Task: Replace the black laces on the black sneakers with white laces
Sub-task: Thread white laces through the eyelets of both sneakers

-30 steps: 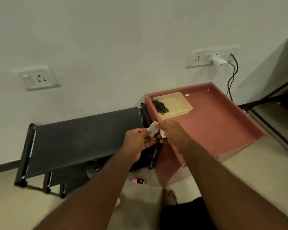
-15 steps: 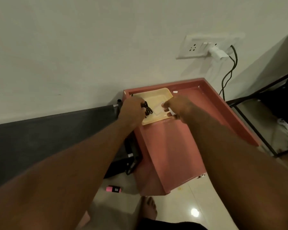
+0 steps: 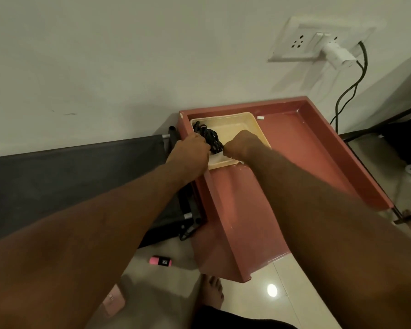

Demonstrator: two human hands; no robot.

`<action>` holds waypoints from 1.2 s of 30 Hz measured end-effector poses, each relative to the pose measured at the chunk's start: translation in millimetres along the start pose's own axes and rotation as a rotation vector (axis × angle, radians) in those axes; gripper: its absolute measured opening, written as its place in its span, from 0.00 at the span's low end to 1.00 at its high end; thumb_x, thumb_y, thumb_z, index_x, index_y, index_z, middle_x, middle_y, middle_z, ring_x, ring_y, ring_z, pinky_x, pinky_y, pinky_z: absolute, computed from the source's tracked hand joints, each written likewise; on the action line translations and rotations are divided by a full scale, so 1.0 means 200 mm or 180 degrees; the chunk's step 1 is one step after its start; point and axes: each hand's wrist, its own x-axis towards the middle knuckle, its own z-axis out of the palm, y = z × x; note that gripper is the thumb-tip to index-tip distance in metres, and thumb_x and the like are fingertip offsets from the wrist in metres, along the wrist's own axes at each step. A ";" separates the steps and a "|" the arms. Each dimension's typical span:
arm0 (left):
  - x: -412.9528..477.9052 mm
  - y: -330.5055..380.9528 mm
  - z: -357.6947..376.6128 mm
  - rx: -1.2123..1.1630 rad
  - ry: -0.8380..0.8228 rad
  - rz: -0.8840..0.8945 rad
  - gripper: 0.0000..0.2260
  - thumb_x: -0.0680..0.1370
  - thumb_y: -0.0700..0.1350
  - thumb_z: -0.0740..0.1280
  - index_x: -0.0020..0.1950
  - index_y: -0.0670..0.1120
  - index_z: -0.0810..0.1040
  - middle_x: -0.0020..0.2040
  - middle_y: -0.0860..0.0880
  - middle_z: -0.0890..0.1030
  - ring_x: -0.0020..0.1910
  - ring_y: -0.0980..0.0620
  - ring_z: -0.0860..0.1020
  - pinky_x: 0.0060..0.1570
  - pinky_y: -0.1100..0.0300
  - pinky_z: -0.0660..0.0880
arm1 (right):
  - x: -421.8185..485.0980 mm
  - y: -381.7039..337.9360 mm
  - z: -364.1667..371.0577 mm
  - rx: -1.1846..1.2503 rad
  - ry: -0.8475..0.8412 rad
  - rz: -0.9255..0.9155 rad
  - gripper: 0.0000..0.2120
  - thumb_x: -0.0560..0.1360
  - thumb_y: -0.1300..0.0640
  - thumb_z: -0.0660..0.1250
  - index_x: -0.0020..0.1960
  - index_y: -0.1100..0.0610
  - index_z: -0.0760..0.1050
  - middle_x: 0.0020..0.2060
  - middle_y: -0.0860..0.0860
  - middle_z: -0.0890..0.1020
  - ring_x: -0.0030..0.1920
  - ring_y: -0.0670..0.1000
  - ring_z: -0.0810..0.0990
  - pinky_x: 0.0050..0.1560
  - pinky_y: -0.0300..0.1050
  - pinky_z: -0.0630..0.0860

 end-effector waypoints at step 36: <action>-0.04 -0.03 0.11 -0.0396 0.0198 0.0494 0.16 0.82 0.51 0.57 0.63 0.51 0.81 0.80 0.41 0.55 0.80 0.46 0.50 0.76 0.51 0.39 | 0.26 0.11 -0.04 -0.1419 0.1362 -0.0995 0.18 0.79 0.68 0.57 0.67 0.61 0.73 0.63 0.63 0.75 0.66 0.62 0.69 0.65 0.51 0.69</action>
